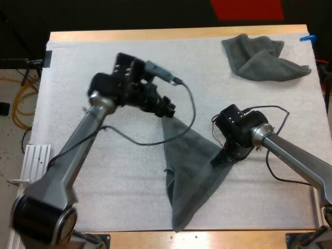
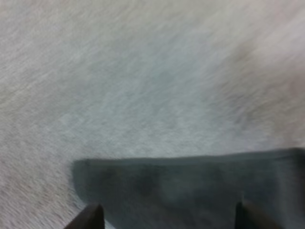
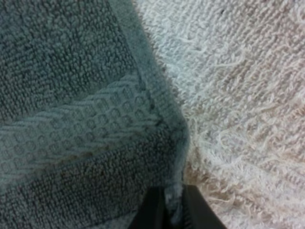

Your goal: Pick towel from pile fold and stack

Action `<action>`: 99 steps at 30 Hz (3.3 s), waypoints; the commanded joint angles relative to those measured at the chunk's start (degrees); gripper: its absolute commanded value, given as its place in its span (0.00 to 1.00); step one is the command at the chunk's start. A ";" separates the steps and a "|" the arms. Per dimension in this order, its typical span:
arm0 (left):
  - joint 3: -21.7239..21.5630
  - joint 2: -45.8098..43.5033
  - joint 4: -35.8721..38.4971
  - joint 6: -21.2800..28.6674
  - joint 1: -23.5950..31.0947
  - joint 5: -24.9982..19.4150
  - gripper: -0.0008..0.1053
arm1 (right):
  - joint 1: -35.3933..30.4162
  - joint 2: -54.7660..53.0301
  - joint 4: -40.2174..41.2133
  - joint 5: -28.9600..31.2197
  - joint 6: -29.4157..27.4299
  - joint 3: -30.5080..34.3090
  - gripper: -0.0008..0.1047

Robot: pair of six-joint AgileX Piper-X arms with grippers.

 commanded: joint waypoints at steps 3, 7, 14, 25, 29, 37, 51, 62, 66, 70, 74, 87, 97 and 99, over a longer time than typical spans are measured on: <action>-3.24 3.56 1.69 0.43 -1.05 -3.71 0.53 | 0.06 -0.42 0.01 0.05 -0.67 -0.03 0.01; -5.58 7.90 3.28 1.63 -1.30 -7.01 0.53 | 0.06 -0.42 0.01 0.05 -0.67 -0.03 0.01; -5.74 13.79 3.18 1.63 -1.30 -8.71 0.53 | 0.06 -0.42 0.01 0.05 -0.67 -0.03 0.01; -5.74 21.18 -0.26 1.63 -2.88 -9.34 0.53 | 0.06 -0.42 0.45 0.05 -0.67 -0.03 0.01; -6.55 23.65 -0.62 1.63 -3.31 -12.73 0.52 | 0.06 -0.42 0.52 0.05 -0.67 -0.03 0.01; -7.21 25.50 -0.79 1.19 -3.26 -13.78 0.51 | 0.06 -0.42 0.52 0.05 -0.67 -0.03 0.01; -7.10 26.60 -0.09 0.93 -3.26 -12.04 0.04 | 0.06 -0.42 0.52 0.05 -0.67 -0.03 0.01; -7.10 22.87 0.31 -0.39 -3.26 -5.75 0.01 | -0.26 -2.66 -2.56 9.66 -0.36 -0.03 0.01; -7.10 18.50 -0.10 -0.39 -3.26 -5.84 0.01 | -2.31 -6.37 -6.63 11.11 2.06 -0.03 0.01; -7.10 11.83 -0.25 -0.39 -3.26 -6.02 0.01 | -5.56 -11.84 -10.14 11.19 3.24 -1.25 0.01; -7.10 4.99 -0.25 -0.39 -3.26 -6.02 0.01 | -6.59 -16.36 -10.55 10.65 0.22 -4.95 0.01; -7.10 -14.55 2.80 -1.48 -3.26 -9.21 0.01 | -5.42 -25.83 -5.49 4.32 -2.75 -17.33 0.01; -7.10 -24.70 10.71 -1.89 -5.53 -8.25 0.01 | 3.64 -28.21 7.18 4.19 -3.68 -25.20 0.01; -7.10 -26.13 13.06 -1.87 -7.59 -9.24 0.01 | 5.70 -28.32 10.60 4.19 -3.68 -26.37 0.01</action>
